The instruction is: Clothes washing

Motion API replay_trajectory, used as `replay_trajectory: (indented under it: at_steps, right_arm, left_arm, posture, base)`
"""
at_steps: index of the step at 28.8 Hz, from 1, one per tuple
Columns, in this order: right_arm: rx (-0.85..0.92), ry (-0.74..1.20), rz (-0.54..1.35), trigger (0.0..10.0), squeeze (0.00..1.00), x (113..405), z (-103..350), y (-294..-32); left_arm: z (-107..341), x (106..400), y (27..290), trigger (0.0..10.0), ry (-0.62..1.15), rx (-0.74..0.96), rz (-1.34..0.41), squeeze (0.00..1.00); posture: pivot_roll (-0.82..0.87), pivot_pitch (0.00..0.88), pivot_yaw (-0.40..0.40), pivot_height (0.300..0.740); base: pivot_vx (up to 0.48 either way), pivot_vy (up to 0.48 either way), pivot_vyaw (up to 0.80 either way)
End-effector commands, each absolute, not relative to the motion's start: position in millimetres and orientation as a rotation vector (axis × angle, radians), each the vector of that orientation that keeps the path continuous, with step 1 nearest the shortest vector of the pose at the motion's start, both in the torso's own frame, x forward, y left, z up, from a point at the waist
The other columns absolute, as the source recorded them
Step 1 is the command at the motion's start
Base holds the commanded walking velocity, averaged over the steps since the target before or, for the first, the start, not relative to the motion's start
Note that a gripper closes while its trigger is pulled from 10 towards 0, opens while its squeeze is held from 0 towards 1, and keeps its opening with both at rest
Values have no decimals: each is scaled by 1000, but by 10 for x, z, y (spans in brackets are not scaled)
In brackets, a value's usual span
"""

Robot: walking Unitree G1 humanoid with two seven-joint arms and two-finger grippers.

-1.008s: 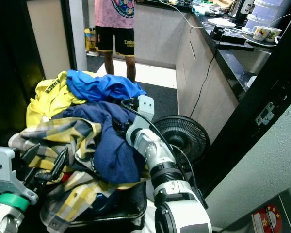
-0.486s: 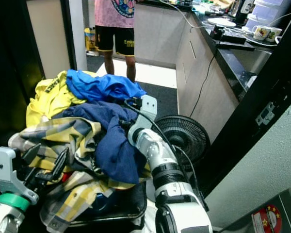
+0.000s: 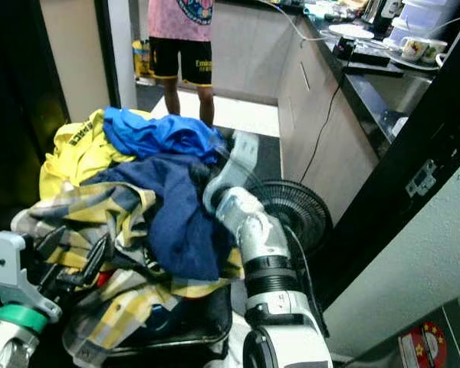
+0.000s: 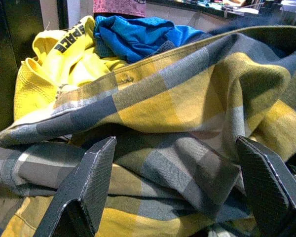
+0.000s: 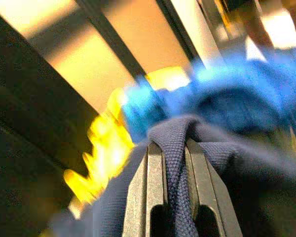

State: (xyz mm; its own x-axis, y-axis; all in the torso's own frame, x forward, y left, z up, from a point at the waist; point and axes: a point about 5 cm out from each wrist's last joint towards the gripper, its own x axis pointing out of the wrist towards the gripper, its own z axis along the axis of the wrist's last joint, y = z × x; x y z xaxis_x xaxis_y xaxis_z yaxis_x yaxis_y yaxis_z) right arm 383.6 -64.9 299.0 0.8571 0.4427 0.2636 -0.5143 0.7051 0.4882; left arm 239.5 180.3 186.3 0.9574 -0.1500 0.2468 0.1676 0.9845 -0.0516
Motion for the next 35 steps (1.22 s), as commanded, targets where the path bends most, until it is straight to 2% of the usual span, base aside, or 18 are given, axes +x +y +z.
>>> replay_trajectory:
  at_steps: [1,2,3,5,7,13,16,18,19,21,22,28,35]
  right_arm:
    - [604,-200,554,0,0,3802,3126,-667]
    - [610,-338,589,0,0,3722,3414,-695]
    - [610,-338,589,0,0,3722,3414,-695]
    - [667,-640,655,0,0,3470,4013,-823]
    - [731,-812,679,0,0,3281,4332,-955]
    - [760,-939,660,0,0,3137,4527,-1108]
    - [752,-938,641,0,0,3141,4524,-1141]
    - [663,-853,578,0,0,3263,4397,-1127]
    - [608,-778,533,745,0,3361,4251,-1098]
    - [573,-729,505,745,0,3421,4148,-1080]
    - [552,-681,487,10000,0,3466,4058,-1062]
    - [543,-665,495,10000,0,3472,3974,-1034]
    - [549,-683,483,10000,0,3472,4004,-1075]
  left_arm:
    - [1818,2395,1795,10000,-229,-76,-170,0]
    - [1822,2402,1795,10000,-231,-75,-170,0]
    - [1822,2402,1795,10000,-231,-75,-170,0]
    - [1828,2411,1798,10000,-237,-73,-169,0]
    - [1832,2413,1805,10000,-241,-73,-163,0]
    - [1847,2427,1826,10000,-250,-77,-147,0]
    - [1865,2446,1850,10000,-259,-80,-129,0]
    - [1888,2484,1883,10000,-267,-85,-103,0]
    - [1893,2511,1895,10000,-260,-90,-86,0]
    - [1893,2528,1899,10000,-254,-93,-76,0]
    - [1899,2541,1902,10000,-253,-100,-70,0]
    - [1913,2554,1912,10000,-253,-96,-58,0]
    - [1929,2572,1910,10000,-261,-92,-52,0]
  posture:
    - [98,42,-30,740]
    - [99,39,-31,740]
    - [99,39,-31,740]
    - [102,37,-34,740]
    - [103,35,-35,740]
    - [103,32,-35,740]
    - [103,29,-33,740]
    - [101,26,-26,740]
    - [106,28,-27,740]
    - [107,29,-27,740]
    - [108,29,-27,740]
    - [108,29,-27,740]
    - [106,30,-21,740]
  base:
    - [0,0,0]
    - [0,0,0]
    - [0,0,0]
    - [0,0,0]
    - [0,0,0]
    - [0,0,0]
    - [0,0,0]
    - [0,0,0]
    - [0,0,0]
    - [0,0,0]
    - [0,0,0]
    - [0,0,0]
    - [0,0,-800]
